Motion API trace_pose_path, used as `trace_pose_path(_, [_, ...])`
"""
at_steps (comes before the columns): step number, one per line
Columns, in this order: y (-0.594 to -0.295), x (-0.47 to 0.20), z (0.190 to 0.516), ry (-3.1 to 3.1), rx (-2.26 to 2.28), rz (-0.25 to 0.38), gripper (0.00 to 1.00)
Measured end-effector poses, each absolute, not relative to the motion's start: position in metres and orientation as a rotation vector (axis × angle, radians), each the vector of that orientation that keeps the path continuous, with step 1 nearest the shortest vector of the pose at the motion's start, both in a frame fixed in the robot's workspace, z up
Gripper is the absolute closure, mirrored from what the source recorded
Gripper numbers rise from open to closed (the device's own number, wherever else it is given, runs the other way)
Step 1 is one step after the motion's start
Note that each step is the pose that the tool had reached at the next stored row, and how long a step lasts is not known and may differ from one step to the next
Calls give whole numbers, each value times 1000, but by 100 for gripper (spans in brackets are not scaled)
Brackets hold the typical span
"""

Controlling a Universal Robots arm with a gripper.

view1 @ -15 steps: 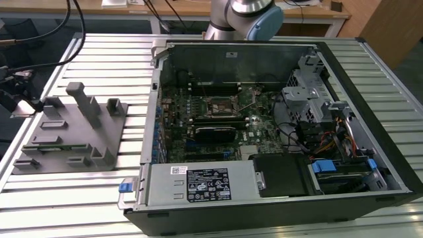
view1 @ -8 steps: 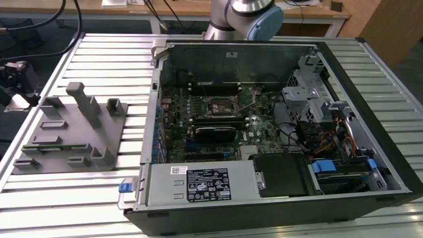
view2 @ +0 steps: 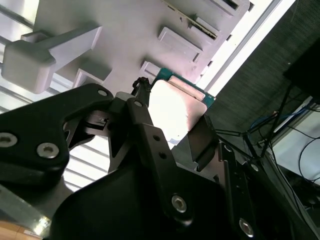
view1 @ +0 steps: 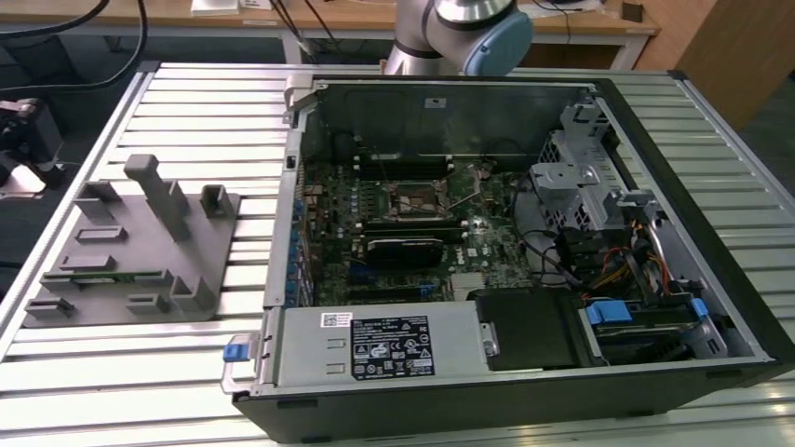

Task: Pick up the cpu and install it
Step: 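Pick up the cpu and move it towards the insertion slot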

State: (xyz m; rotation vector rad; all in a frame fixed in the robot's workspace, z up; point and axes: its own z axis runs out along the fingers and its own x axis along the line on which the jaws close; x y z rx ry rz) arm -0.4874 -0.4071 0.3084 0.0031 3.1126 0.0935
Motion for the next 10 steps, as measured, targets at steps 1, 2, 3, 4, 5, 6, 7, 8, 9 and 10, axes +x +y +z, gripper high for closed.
trace_pose_path(1, [-407, -487, 311, 3113, 3, 94, 45])
trace_pose_path(2, [-407, -487, 313, 3113, 3, 94, 45])
trace_pose_path(3, [-407, -487, 315, 3113, 3, 94, 45])
trace_pose_path(4, [-407, -487, 317, 3113, 3, 94, 45])
trace_pose_path(5, [-407, -487, 319, 3113, 3, 94, 45])
trace_pose_path(6, [-407, -487, 320, 3112, 3, 94, 45])
trace_pose_path(7, [-407, -487, 322, 3112, 3, 94, 45])
trace_pose_path(8, [-407, -487, 324, 3112, 3, 93, 45])
trace_pose_path(9, [-407, -487, 326, 3112, 3, 94, 45])
trace_pose_path(10, [-407, -487, 328, 3112, 3, 94, 45])
